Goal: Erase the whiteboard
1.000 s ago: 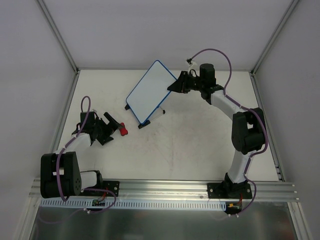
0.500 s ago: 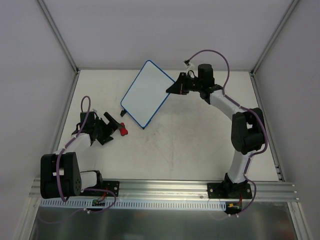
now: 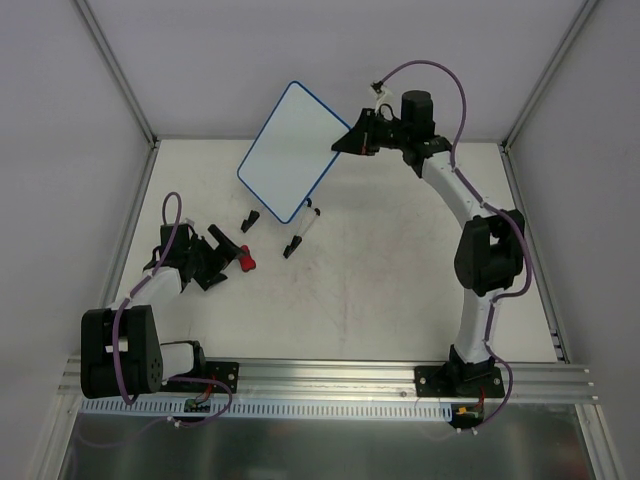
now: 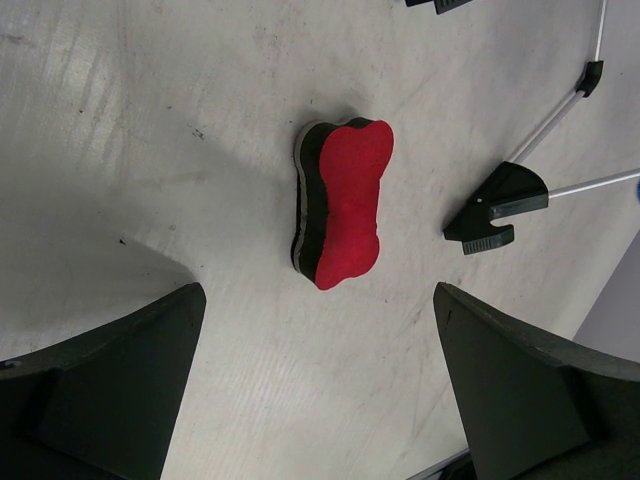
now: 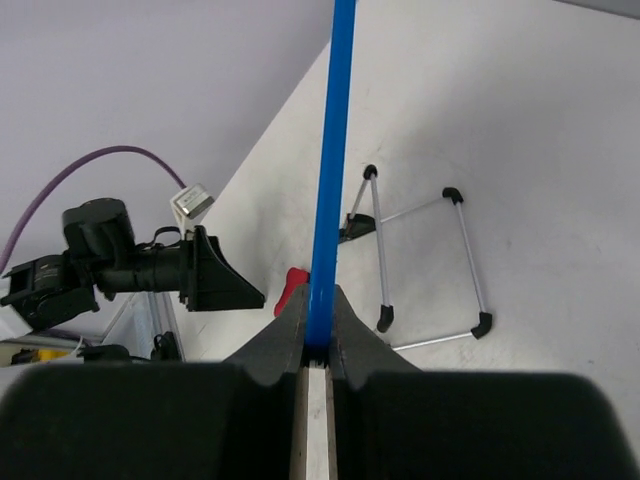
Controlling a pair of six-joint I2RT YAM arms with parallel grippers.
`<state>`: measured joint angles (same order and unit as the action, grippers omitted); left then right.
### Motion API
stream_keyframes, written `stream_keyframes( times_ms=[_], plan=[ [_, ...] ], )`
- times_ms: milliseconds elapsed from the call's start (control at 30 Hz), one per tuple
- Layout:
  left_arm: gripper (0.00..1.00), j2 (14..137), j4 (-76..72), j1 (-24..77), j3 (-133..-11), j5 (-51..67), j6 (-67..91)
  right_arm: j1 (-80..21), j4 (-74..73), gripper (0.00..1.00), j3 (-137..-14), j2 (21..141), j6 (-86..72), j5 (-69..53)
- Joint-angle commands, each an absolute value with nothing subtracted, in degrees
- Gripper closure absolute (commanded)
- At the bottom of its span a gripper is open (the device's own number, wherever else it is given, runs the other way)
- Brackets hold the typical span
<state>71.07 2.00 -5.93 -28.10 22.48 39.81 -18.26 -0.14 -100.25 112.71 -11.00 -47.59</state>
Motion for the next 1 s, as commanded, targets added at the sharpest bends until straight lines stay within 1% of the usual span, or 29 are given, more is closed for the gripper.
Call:
stream_keyframes(
  times_ms=[0, 67, 133, 367, 500, 800, 900, 967],
  plan=[
    [0.01, 68.6, 1.9, -5.4, -27.0, 24.4, 38.7, -17.2, 0.3, 1.00, -111.7, 115.9, -10.8, -59.8],
    [0.01, 67.4, 1.9, -5.4, -26.2, 24.8, 38.6, -16.7, -3.0, 1.00, -117.1, 119.1, -10.7, -62.6],
    [0.01, 66.5, 2.0, -5.4, -25.6, 25.1, 38.4, -16.5, -3.1, 1.00, -119.1, 120.3, -11.0, -66.6],
    [0.01, 65.9, 2.2, -5.4, -24.7, 26.0, 37.4, -16.1, -3.3, 1.00, -123.1, 122.1, -11.7, -72.8],
    [0.01, 65.9, 2.2, -5.4, -24.3, 26.1, 37.1, -15.6, -3.2, 1.00, -123.6, 122.5, -11.3, -74.2],
    [0.01, 65.9, 2.3, -5.4, -25.0, 24.7, 37.3, -15.0, -5.2, 1.00, -117.3, 121.2, -6.7, -70.1],
    [0.01, 67.1, 2.3, -5.5, -27.7, 23.7, 38.0, -15.0, -8.2, 1.00, -115.1, 120.0, -1.6, -66.9],
    [0.01, 69.5, 2.5, -5.6, -31.6, 23.7, 38.1, -14.9, -10.2, 1.00, -115.2, 120.1, -0.4, -66.0]
  ],
)
